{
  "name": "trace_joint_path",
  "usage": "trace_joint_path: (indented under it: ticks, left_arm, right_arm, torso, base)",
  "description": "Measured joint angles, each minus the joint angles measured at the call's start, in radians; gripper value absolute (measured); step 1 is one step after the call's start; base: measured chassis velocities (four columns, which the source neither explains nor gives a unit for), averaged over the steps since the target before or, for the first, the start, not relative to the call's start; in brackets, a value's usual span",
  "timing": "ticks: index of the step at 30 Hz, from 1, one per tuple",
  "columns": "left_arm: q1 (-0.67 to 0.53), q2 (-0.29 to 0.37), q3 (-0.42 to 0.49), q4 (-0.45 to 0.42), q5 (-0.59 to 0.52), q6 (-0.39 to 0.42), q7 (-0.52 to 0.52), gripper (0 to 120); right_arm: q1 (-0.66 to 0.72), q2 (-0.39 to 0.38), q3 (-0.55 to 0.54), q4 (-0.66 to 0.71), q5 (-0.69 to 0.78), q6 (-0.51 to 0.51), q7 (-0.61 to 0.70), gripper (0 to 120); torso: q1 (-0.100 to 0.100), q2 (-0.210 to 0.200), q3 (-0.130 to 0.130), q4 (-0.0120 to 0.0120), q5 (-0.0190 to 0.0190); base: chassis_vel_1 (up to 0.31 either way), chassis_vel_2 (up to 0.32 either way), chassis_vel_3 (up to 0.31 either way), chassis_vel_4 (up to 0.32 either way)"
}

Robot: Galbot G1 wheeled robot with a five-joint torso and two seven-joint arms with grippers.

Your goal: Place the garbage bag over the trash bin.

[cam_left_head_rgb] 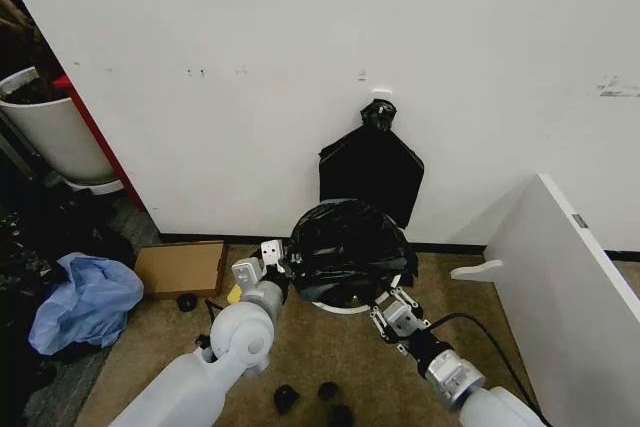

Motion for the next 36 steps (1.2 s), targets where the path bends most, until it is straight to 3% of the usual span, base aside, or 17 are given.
trace_joint_path:
  ticks: [3,12,23,36]
  left_arm:
    - [0.0,-0.004,0.001,0.001,0.0,0.0,-0.001,1]
    - [-0.016,-0.022,-0.026,0.01,-0.05,0.016,-0.038,1]
    - [-0.014,0.001,-0.065,-0.007,-0.103,0.027,-0.053,1]
    - [-0.05,0.04,-0.082,-0.036,-0.216,0.059,-0.077,1]
  right_arm:
    - [0.0,0.003,-0.003,0.0,0.0,0.005,0.001,0]
    - [-0.076,-0.032,0.015,0.032,-0.049,0.094,-0.021,0]
    - [-0.113,-0.052,-0.013,-0.011,-0.117,0.155,-0.051,0]
    - [-0.046,0.05,-0.026,-0.186,-0.244,0.217,-0.061,0]
  torso:
    - [0.0,0.0,0.0,0.0,0.0]
    - [0.0,0.0,0.0,-0.0002,-0.0001]
    - [0.0,0.0,0.0,-0.0001,0.0]
    - [0.0,0.0,0.0,0.0,0.0]
  base:
    - [0.0,0.0,0.0,0.0]
    - [0.0,0.0,0.0,0.0]
    - [0.0,0.0,0.0,0.0]
    - [0.0,0.0,0.0,0.0]
